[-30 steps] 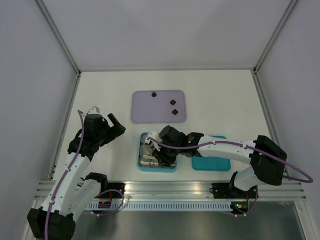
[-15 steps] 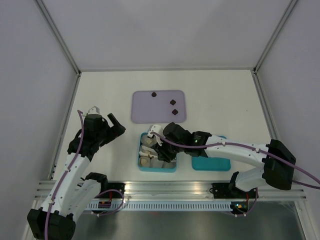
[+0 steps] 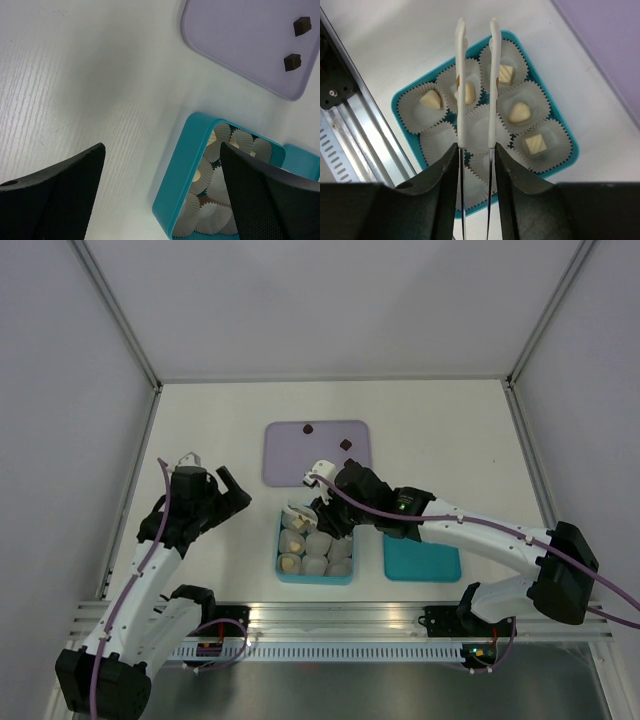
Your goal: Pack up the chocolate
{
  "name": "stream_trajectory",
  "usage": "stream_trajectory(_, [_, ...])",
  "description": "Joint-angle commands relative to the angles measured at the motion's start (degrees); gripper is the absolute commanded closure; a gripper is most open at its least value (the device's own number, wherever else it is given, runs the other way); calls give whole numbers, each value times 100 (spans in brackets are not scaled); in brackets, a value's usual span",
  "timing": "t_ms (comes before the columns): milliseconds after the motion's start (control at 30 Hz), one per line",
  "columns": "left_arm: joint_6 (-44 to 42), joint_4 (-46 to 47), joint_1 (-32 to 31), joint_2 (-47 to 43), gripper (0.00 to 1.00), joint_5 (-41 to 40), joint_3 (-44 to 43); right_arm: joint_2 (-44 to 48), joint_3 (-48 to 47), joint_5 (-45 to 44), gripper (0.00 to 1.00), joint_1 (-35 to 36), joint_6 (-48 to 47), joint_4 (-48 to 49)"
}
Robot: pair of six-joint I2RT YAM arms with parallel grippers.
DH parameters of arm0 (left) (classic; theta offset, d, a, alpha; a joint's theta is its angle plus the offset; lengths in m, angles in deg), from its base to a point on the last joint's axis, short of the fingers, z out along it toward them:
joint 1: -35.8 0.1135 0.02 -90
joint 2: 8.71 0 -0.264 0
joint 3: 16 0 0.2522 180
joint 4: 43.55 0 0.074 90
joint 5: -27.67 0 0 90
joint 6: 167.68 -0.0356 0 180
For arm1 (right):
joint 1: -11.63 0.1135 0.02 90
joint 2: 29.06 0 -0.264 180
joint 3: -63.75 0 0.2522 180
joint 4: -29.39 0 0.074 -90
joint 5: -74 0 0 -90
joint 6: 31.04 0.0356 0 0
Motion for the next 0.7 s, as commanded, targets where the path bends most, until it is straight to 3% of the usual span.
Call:
stream_trajectory(0, [86,67,-16,94,0,-145,-283,-56,-239,422,64,-69,-466,-66])
stream_trajectory(167, [77,58,-16,138,0,-136,-222,-196,-143,1258,73,-34,-978,-514])
stream_trajectory(667, [156,-56,-16,67,0,-31,-46,-635,-160,1645,73,265,-1435,-945])
